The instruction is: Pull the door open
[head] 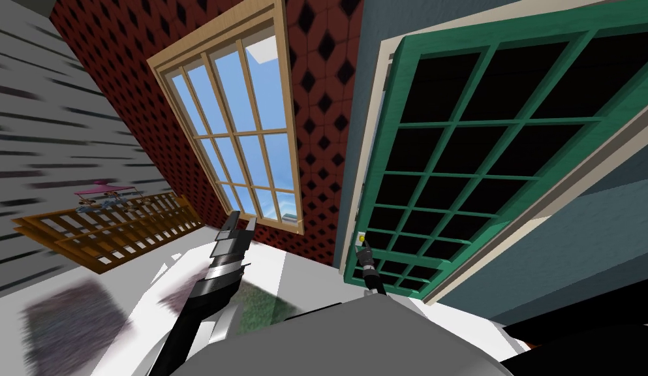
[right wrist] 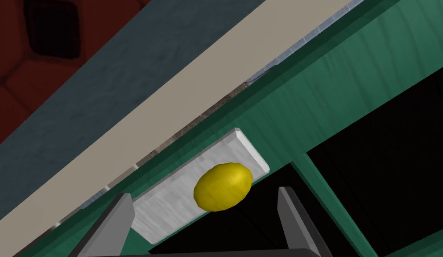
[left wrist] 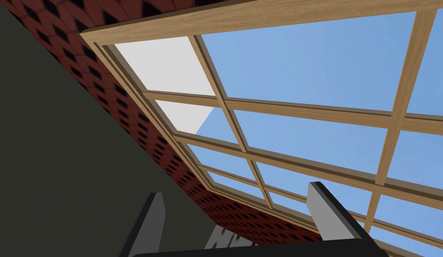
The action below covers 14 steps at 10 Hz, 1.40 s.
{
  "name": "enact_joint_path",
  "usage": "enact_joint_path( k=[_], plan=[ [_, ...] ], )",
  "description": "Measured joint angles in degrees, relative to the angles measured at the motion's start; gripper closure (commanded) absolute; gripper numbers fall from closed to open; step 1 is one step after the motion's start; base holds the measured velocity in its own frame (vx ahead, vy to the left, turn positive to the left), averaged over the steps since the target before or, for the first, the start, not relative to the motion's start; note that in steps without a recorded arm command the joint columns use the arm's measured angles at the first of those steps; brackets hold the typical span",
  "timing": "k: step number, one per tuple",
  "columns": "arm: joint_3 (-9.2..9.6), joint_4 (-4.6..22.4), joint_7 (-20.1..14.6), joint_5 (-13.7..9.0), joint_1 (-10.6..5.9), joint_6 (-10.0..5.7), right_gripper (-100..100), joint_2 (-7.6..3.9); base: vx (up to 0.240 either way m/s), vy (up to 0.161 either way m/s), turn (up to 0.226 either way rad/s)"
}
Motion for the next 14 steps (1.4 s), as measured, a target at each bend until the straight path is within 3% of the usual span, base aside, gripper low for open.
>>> enact_joint_path(
  k=[14],
  plan=[
    [3.35, -0.93, -19.73, -9.74, -0.78, 0.12, -100, 0.34, -0.058, -0.013, 0.043]
  ],
)
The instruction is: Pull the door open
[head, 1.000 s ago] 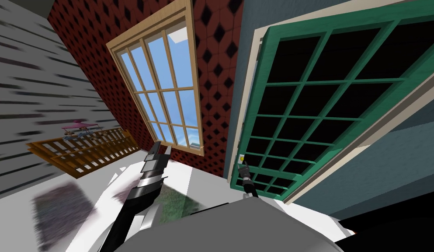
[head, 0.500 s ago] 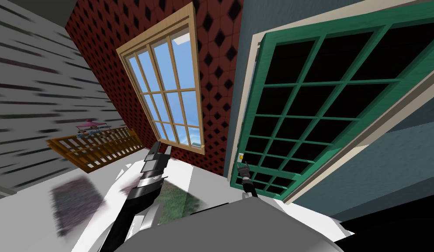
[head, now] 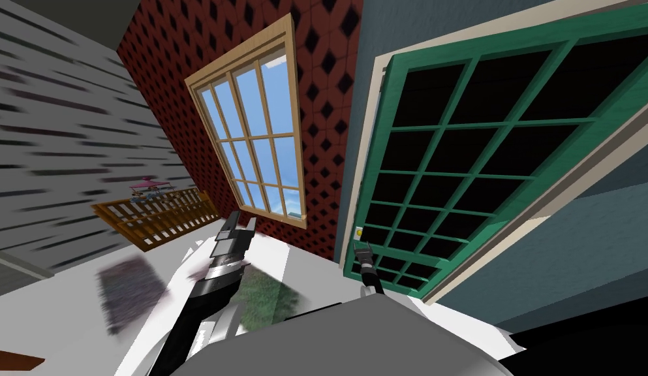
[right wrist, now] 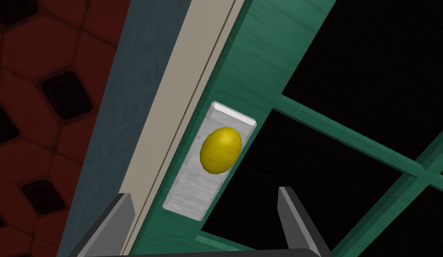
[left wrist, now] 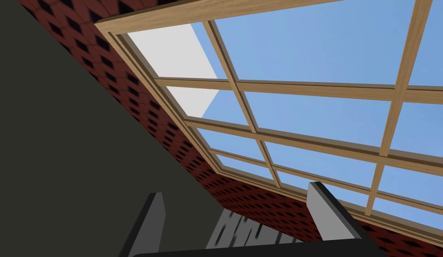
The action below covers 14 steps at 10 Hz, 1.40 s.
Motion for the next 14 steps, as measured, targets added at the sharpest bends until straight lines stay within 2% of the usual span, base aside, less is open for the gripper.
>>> enact_joint_path(
  k=[14],
  plan=[
    [2.86, -0.97, -19.87, -8.33, -0.55, 0.20, -100, 0.29, -0.049, -0.010, 0.033]
  ],
)
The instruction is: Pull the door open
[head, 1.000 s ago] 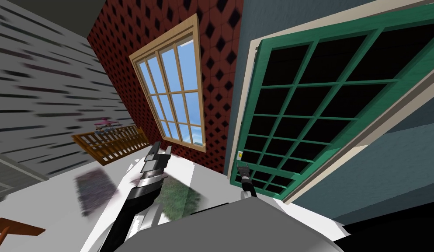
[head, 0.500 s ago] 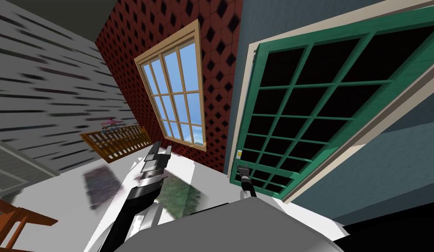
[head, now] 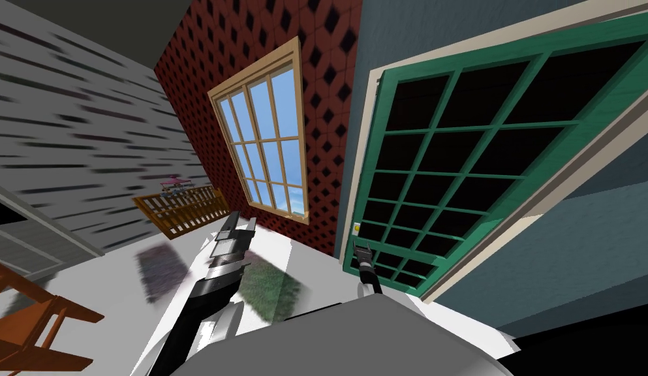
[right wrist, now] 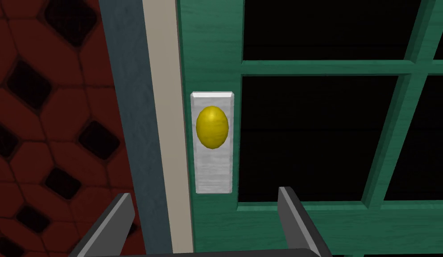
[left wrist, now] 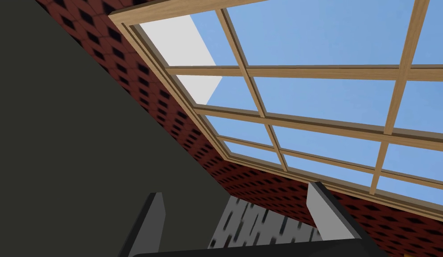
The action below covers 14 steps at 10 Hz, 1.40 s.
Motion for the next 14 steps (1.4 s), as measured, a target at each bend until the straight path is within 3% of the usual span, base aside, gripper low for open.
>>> enact_joint_path(
  k=[2, 4, 5, 7, 8, 10, 11, 12, 14],
  plan=[
    [0.14, -0.06, -1.18, -0.41, -0.01, 0.01, -100, 0.02, 0.048, 0.002, 0.032],
    [-0.16, -1.81, -1.82, -0.71, 1.63, 0.60, -100, -1.16, 0.166, -0.008, 0.038],
    [-0.09, -0.75, -2.40, -0.68, 1.22, 0.27, -100, -1.44, 0.144, -0.006, 0.072],
    [-0.24, 1.05, -4.83, -0.91, 1.37, -0.72, -100, -3.30, 0.195, -0.021, 0.108],
    [-0.51, -0.03, -5.53, -1.18, 2.50, -0.47, -100, -4.26, 0.185, -0.021, 0.051],
    [-0.36, 3.49, -8.27, -1.19, 1.72, -1.94, -100, -5.95, 0.179, -0.008, 0.072],
    [-0.57, 2.54, -9.26, -1.41, 2.93, -1.95, -100, -7.00, 0.102, 0.003, 0.011],
    [-0.61, 2.32, -9.40, -1.44, 3.07, -1.84, 100, -7.11, -0.018, -0.003, -0.009],
    [-0.68, 2.54, -9.26, -1.45, 2.94, -1.95, 100, -7.13, -0.035, -0.006, 0.000]
  ],
)
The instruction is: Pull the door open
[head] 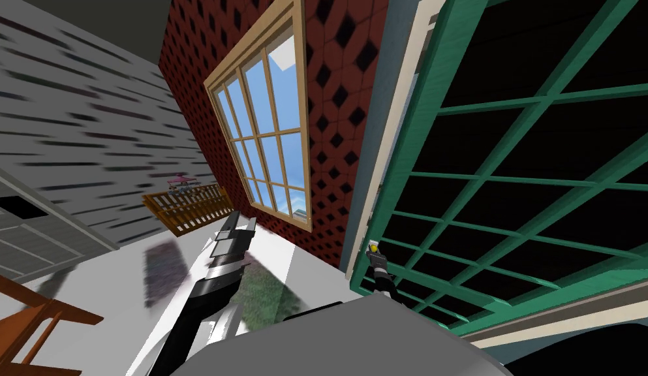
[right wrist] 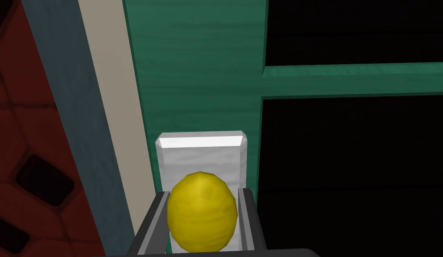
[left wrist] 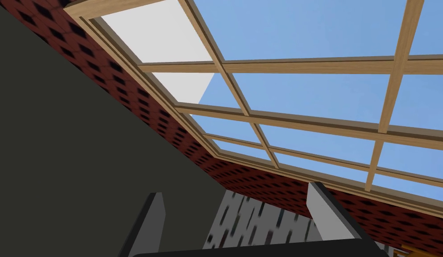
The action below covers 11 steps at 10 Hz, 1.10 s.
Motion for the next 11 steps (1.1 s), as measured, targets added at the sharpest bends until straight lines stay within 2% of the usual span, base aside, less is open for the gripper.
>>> enact_joint_path(
  k=[3, 5, 7, 8, 11],
  plan=[
    [0.16, 0.09, 0.05, 0.07, 0.04, 0.16, 100, 0.16, -0.008, 0.002, 0.002],
    [0.52, -0.30, -0.26, 0.26, 0.20, 0.14, 100, -0.22, -0.172, 0.002, 0.077],
    [1.80, -0.41, -1.36, 0.91, 0.18, 0.00, 100, -0.81, -0.245, 0.006, 0.070],
    [2.59, -1.35, -1.70, 1.28, 0.80, 0.31, 100, -1.08, -0.242, -0.008, 0.103],
    [5.39, -1.80, -4.08, 2.64, 1.53, 0.11, 100, -2.05, -0.240, -0.016, 0.073]
  ],
)
